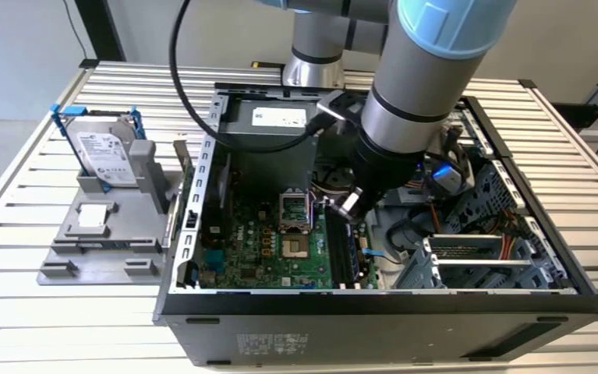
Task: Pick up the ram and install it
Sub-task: 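Press down the ram until it locks into place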
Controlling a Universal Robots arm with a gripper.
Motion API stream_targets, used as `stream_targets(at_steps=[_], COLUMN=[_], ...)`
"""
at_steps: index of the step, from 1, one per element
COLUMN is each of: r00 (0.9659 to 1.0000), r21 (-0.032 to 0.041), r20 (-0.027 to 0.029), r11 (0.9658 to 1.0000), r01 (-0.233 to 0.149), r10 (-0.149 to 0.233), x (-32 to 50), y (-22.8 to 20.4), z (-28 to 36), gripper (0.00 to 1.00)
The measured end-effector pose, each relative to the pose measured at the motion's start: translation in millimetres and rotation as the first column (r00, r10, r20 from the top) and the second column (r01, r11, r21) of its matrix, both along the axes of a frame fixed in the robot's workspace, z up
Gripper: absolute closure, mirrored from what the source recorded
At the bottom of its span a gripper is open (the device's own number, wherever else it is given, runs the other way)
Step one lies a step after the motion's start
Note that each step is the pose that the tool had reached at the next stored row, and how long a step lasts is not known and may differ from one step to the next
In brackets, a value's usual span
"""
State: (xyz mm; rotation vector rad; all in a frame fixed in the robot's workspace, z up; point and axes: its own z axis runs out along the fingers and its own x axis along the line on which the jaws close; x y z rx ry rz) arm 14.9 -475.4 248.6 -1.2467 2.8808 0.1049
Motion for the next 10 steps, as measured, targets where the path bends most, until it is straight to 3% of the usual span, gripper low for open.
stream_targets(at_steps=[5,10], r00=[0.9987,0.9950], r21=[0.0010,0.0012], r20=[-0.0001,-0.0001], r11=[0.9987,0.9950], r01=[-0.050,-0.100], r10=[0.050,0.100], x=[0.9,2.3], y=[0.0,0.0], z=[0.1,0.1], gripper=[1.00,1.00])
